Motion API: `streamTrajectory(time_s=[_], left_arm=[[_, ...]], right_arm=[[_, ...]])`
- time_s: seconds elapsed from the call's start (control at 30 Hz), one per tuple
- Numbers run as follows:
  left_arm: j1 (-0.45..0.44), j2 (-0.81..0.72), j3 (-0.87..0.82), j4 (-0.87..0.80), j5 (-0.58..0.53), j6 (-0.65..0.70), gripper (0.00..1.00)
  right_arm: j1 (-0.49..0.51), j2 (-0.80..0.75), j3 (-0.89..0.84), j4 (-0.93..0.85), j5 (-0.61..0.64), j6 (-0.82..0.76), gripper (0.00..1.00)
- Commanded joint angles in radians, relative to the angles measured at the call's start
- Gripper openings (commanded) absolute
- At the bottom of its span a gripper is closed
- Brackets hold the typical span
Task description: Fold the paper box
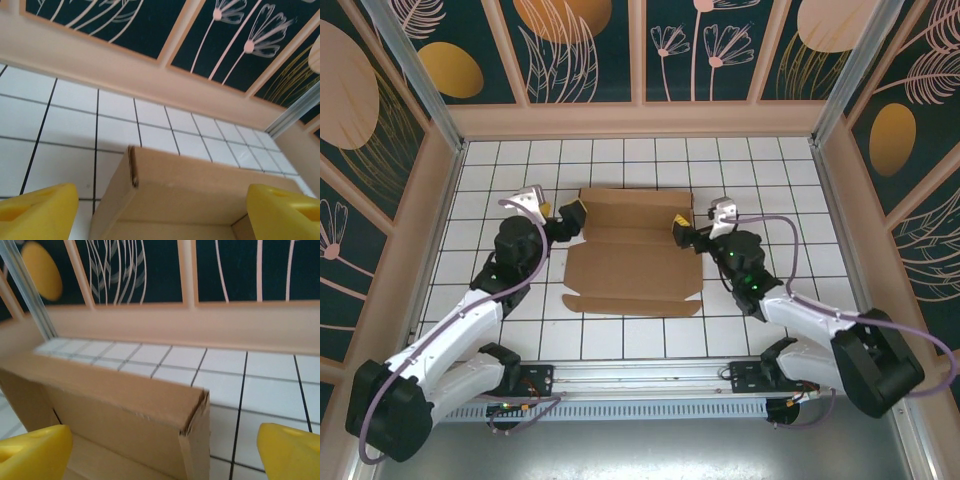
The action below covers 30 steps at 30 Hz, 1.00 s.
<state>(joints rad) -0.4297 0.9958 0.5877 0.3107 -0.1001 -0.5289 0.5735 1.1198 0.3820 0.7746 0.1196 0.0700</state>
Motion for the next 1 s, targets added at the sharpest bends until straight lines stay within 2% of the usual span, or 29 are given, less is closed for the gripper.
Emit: streamTrajectory(time_s=[0.0,0.1,0.17,0.5,0.67,0.83,0.87,0.97], left_arm=[[0.040,0.112,0.068,-0.001,0.050,-0.050,0.85],[0.070,0.201,0.099,0.018,0.072,-0.088,0.85],[0.081,0.250,0.105,0.044,0.086,-0.092,0.85],[0.095,0.434,0.050,0.172,0.144,-0.181,0.79],[0.094,0.495,-0.001,0.217,0.158,-0.227,0.74],[0.095,0.501,-0.001,0.187,0.148,-0.234,0.70],[0.095,0.483,0.009,0.170,0.140,-0.230,0.70],[0.095,0.409,0.063,0.101,0.103,-0.195,0.81]], right_arm=[[-0.057,-0.014,0.068,-0.055,-0.005,0.112,0.92],[-0.108,0.058,0.192,-0.227,-0.008,0.170,0.91],[-0.112,0.100,0.235,-0.268,0.001,0.172,0.91],[-0.118,0.253,0.247,-0.270,-0.021,0.188,0.85],[-0.118,0.267,0.223,-0.261,-0.019,0.192,0.82],[-0.118,0.239,0.227,-0.283,-0.006,0.176,0.82],[-0.118,0.218,0.232,-0.290,-0.003,0.158,0.84],[-0.114,0.137,0.233,-0.291,0.037,0.101,0.91]])
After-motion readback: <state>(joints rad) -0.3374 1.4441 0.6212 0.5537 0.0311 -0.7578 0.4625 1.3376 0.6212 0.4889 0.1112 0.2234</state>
